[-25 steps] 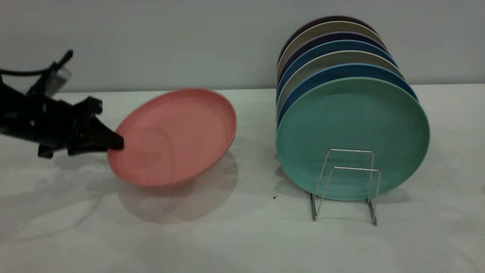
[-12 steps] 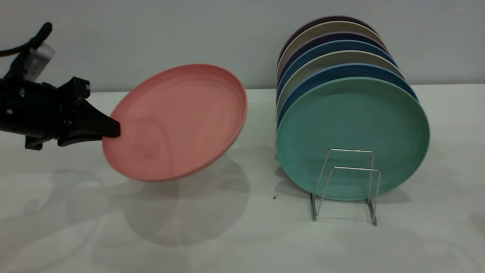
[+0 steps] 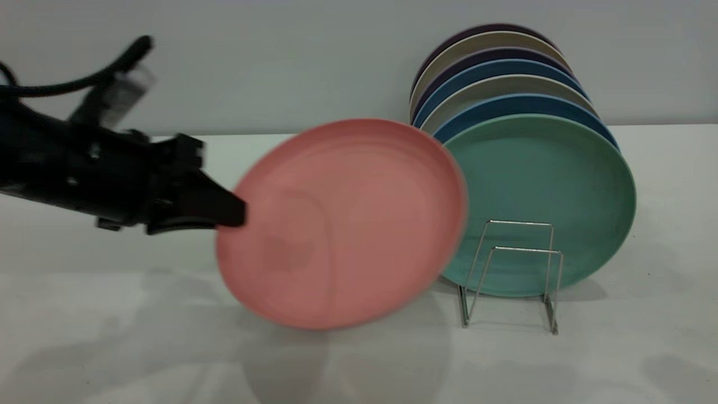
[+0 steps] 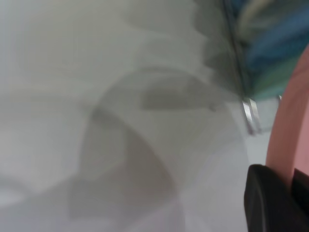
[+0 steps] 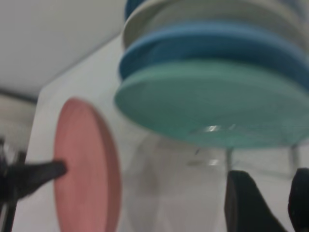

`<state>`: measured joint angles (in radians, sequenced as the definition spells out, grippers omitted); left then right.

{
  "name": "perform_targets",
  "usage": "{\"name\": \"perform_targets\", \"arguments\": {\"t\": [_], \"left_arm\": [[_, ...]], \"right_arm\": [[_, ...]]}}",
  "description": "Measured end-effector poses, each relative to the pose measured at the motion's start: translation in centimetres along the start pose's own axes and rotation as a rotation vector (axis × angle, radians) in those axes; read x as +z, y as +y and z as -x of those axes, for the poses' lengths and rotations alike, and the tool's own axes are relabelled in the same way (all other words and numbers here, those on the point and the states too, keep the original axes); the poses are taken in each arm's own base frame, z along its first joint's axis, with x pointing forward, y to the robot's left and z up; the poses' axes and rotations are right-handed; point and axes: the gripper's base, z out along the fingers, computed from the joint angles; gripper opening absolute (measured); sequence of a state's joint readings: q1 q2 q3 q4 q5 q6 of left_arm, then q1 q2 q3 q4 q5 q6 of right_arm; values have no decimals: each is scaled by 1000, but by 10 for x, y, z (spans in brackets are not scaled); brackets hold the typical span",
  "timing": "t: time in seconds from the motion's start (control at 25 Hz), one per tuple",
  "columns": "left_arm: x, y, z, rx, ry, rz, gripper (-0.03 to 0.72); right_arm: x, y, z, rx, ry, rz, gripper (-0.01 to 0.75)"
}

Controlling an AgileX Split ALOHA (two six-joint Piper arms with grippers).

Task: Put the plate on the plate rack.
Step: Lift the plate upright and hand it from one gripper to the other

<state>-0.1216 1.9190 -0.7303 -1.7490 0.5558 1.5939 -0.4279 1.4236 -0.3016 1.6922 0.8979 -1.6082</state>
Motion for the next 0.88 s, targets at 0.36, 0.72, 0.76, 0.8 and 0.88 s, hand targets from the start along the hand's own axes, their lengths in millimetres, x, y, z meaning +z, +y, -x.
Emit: {"name": "perform_targets", "arguments": {"t": [0.36, 0.72, 0.76, 0.8, 0.88], "left_arm": [[17, -32, -16, 92, 74, -26, 20], [22, -44, -22, 114, 98, -45, 20], [22, -44, -22, 114, 98, -46, 20], [22, -44, -22, 113, 99, -45, 20], [22, -44, -22, 109, 98, -46, 20]], "right_arm": [[31, 34, -30, -176, 183, 48, 243], [41, 48, -45, -266, 266, 55, 243], [42, 48, -45, -265, 268, 54, 243], [43, 47, -45, -262, 272, 52, 243], [45, 45, -47, -249, 288, 50, 243]]}}
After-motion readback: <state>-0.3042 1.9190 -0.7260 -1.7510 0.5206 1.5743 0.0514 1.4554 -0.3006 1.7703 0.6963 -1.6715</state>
